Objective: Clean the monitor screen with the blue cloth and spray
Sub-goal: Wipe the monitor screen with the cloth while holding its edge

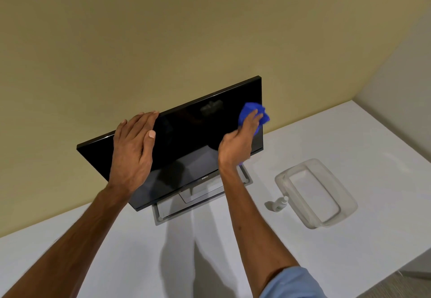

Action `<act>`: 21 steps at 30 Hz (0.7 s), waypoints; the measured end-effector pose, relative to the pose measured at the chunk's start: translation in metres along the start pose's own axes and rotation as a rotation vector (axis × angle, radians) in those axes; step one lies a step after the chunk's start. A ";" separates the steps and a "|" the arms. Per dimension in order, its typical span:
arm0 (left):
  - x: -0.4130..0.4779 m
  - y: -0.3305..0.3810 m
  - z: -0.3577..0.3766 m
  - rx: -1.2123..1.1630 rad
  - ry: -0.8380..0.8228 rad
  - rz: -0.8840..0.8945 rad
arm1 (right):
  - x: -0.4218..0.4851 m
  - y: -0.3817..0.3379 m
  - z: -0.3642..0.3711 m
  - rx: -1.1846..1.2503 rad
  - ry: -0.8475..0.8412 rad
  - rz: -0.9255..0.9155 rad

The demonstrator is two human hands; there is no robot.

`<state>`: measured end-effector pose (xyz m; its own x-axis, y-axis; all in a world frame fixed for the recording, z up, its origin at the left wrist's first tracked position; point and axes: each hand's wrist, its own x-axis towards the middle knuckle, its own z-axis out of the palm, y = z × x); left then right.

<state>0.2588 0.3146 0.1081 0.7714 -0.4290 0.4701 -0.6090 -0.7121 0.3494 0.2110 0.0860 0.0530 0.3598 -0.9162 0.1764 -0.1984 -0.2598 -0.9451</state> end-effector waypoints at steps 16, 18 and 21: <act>0.003 -0.002 0.001 -0.015 -0.054 0.013 | 0.041 0.023 0.003 -0.211 0.013 -0.184; 0.003 0.000 0.000 -0.008 -0.058 0.020 | 0.030 0.035 -0.003 -0.213 -0.019 -0.142; 0.004 0.003 -0.002 -0.007 -0.066 0.018 | 0.017 0.054 -0.009 -0.202 -0.055 -0.033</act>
<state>0.2593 0.3124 0.1128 0.7703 -0.4776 0.4225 -0.6243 -0.6999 0.3470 0.1979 0.0535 0.0073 0.4170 -0.8897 0.1859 -0.3622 -0.3502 -0.8638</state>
